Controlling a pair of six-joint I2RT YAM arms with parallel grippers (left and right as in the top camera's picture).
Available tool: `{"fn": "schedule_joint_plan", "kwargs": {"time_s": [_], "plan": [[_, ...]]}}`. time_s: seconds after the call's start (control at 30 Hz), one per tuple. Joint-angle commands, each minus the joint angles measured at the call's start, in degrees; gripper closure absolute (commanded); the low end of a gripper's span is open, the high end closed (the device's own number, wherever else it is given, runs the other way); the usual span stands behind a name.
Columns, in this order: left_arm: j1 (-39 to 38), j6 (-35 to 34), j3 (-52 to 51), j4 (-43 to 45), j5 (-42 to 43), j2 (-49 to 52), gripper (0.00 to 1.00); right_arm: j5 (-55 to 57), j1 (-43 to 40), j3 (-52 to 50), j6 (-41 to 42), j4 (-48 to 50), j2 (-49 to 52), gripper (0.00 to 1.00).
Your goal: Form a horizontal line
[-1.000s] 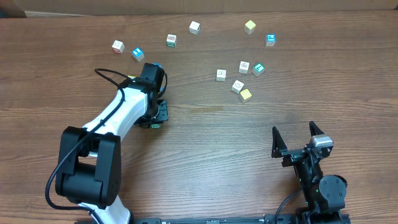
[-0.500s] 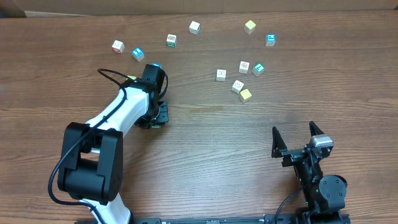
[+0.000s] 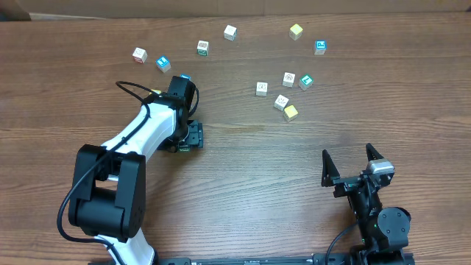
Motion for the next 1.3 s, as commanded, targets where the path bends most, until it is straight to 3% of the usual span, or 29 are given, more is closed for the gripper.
{"fn": "schedule_joint_plan", "kwargs": {"time_s": [0.0,0.43,0.73,0.83,0.93,1.27], "plan": [[0.09,0.17,0.02,0.39,-0.15,0.61,0.27,0.28,0.37,-0.59,-0.26,0.39,-0.68,0.0],[0.33,0.17,17.86,-3.39,-0.17,0.61,0.29,0.28,0.37,-0.59,-0.26,0.39,-0.68,0.0],[0.42,-1.33,19.15,8.17,-6.19,0.63,0.21,0.28,0.37,-0.59,-0.26,0.39,-0.68,0.0],[0.48,-1.33,19.15,12.57,-6.16,0.63,0.3,0.28,0.52,-0.59,-0.26,0.39,-0.68,0.0],[0.59,-1.38,19.15,15.89,-6.16,0.9,0.31,0.28,0.7,-0.59,-0.26,0.39,-0.68,0.0],[0.87,1.55,19.15,24.83,-6.21,9.49,0.18,0.28,0.7,-0.59,-0.26,0.39,-0.68,0.0]]}}
